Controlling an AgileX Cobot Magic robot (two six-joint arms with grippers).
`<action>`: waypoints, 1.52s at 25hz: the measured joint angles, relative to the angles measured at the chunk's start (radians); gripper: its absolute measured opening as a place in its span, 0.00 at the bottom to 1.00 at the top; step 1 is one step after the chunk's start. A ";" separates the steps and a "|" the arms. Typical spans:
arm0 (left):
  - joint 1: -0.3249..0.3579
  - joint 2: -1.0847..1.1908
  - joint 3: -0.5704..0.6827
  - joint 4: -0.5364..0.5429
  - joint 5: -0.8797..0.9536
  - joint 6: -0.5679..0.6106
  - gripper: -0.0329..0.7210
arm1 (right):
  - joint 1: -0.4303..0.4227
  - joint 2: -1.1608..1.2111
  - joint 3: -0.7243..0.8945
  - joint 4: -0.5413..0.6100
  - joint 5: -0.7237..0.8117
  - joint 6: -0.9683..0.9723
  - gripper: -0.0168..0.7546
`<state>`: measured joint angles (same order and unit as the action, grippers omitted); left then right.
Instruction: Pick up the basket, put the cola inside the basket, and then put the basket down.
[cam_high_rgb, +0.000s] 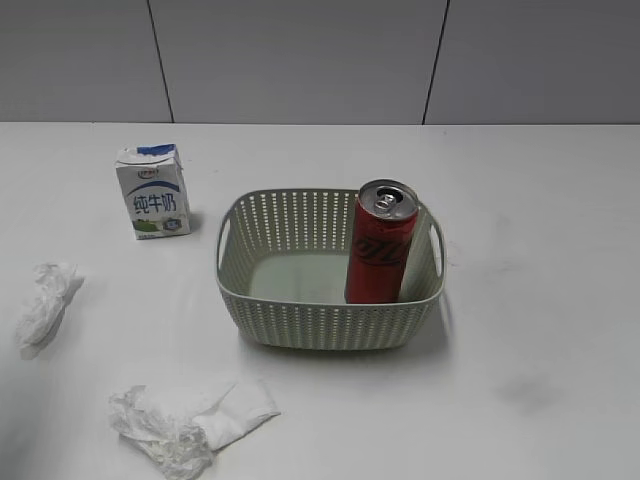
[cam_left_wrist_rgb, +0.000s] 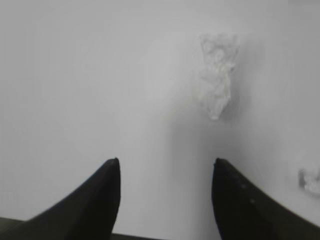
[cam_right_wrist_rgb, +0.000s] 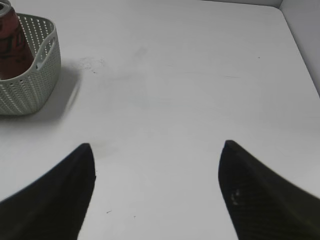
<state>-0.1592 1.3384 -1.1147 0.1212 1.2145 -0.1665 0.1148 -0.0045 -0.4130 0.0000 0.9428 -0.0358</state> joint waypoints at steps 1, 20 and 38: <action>0.000 -0.050 0.050 -0.005 0.000 0.000 0.63 | 0.000 0.000 0.000 0.000 0.000 0.000 0.78; 0.000 -1.044 0.575 -0.021 -0.069 0.000 0.61 | 0.000 0.000 0.000 0.000 0.000 0.001 0.78; 0.000 -1.317 0.614 -0.029 -0.105 0.000 0.58 | 0.000 0.000 0.000 0.000 0.000 0.001 0.78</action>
<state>-0.1592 0.0217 -0.5010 0.0918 1.1094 -0.1661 0.1148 -0.0045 -0.4130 0.0000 0.9428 -0.0345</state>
